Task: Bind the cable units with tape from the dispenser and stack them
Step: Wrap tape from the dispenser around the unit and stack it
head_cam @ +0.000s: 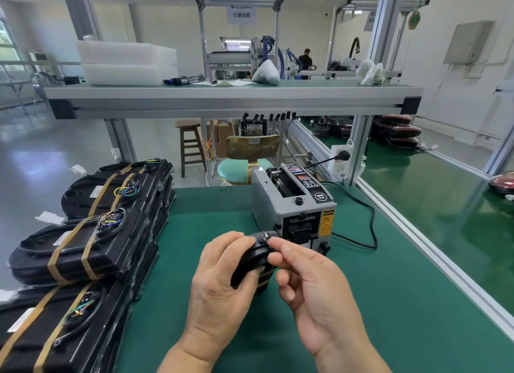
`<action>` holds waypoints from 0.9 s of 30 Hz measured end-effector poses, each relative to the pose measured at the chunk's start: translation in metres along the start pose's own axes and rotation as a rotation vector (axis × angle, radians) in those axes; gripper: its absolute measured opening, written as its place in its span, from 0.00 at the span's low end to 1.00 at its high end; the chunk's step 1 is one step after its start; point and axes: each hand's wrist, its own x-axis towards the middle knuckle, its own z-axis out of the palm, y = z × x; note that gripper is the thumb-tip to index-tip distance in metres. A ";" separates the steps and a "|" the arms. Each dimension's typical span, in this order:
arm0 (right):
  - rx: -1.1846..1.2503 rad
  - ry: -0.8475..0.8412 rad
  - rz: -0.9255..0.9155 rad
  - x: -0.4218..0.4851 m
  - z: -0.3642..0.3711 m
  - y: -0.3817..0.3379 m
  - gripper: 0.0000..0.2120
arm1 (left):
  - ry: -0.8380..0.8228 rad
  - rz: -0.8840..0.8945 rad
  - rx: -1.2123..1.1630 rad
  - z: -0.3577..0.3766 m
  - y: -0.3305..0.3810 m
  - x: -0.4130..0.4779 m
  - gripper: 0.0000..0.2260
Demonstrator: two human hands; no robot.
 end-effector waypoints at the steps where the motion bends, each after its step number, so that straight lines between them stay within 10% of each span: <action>1: -0.006 -0.003 -0.003 0.000 0.000 0.000 0.09 | -0.003 -0.002 0.000 0.000 0.000 0.000 0.23; 27: -0.111 -0.007 -0.112 -0.006 0.001 0.004 0.11 | -0.033 0.011 0.020 -0.001 -0.002 -0.001 0.25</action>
